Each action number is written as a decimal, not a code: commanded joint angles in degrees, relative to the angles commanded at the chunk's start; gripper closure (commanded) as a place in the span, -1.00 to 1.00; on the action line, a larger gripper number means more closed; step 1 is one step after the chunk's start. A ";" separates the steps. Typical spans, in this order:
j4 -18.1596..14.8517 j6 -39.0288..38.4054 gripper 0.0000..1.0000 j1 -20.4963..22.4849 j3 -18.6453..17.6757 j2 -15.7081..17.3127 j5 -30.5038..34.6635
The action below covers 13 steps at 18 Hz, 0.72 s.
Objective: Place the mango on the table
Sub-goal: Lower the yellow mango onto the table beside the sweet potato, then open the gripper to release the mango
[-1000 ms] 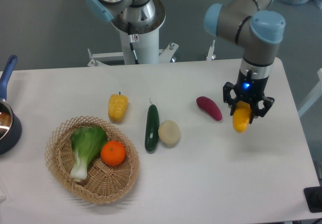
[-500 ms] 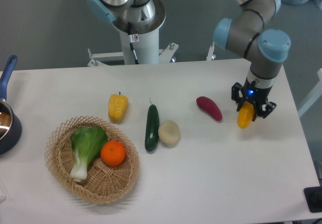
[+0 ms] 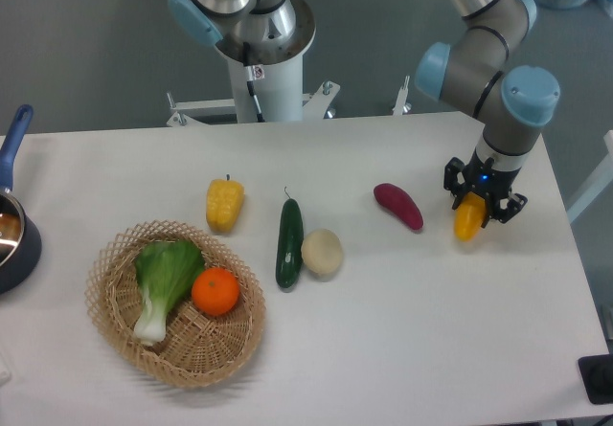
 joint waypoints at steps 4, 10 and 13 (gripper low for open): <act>0.09 -1.06 -1.00 -0.26 0.44 0.35 -0.18; -0.26 -3.67 -1.00 -3.24 2.80 4.56 -3.50; -1.84 -17.47 -1.00 -7.37 8.42 6.59 -3.26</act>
